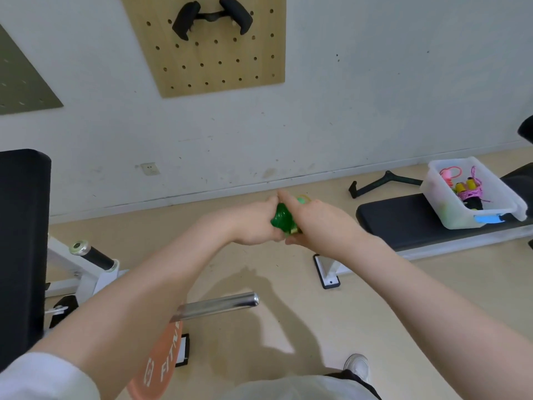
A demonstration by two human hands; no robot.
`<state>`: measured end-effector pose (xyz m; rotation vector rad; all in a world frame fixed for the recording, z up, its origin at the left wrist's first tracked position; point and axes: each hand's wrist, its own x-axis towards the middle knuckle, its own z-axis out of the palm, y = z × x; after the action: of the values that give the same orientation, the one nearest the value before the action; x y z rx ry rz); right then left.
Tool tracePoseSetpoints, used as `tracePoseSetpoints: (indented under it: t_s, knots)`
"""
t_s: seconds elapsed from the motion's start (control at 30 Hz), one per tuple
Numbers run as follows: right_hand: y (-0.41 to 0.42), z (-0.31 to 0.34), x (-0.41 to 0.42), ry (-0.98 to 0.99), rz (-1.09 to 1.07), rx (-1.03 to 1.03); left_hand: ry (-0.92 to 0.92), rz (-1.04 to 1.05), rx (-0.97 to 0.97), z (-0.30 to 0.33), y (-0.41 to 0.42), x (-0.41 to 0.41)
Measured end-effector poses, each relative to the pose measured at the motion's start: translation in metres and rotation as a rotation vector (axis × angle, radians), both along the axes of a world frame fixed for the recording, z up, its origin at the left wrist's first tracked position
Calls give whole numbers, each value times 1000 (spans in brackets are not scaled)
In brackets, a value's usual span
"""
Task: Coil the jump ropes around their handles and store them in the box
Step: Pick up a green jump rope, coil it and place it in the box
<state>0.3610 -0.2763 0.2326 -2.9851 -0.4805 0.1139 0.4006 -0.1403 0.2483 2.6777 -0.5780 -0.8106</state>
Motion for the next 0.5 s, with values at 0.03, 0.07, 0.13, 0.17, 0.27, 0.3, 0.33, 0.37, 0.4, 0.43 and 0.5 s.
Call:
tracePoseSetpoints:
  t_s: [0.03, 0.07, 0.13, 0.17, 0.27, 0.3, 0.33, 0.37, 0.4, 0.43, 0.5]
  knots:
    - [-2, 1, 2, 41, 18, -10, 31, -21, 19, -1, 0, -2]
    - [-2, 1, 3, 80, 36, -17, 40, -43, 51, -2, 0, -5]
    - [-1, -1, 2, 122, 78, -21, 11, -82, 116, -4, -1, -9]
    - [0, -4, 2, 128, 97, -18, -5, -89, 125, -5, -1, -9]
    - [-6, -5, 4, 117, 81, 99, -77, -61, -8, -6, 4, -8]
    - [-11, -4, 5, 111, 52, 192, -158, -9, -103, -7, 8, -7]
    - [-15, -4, 7, 107, 16, 313, -248, 82, -239, -9, 12, -8]
    - [-18, -3, 7, 102, -19, 446, -307, 202, -444, -13, 15, -9]
    - [-18, -3, 7, 107, -50, 578, -290, 327, -682, -16, 17, -10]
    - [-16, -4, 5, 132, -70, 710, -202, 413, -888, -19, 17, -12]
    - [-4, -5, 0, 209, -77, 953, 61, 476, -1123, -24, 12, -17]
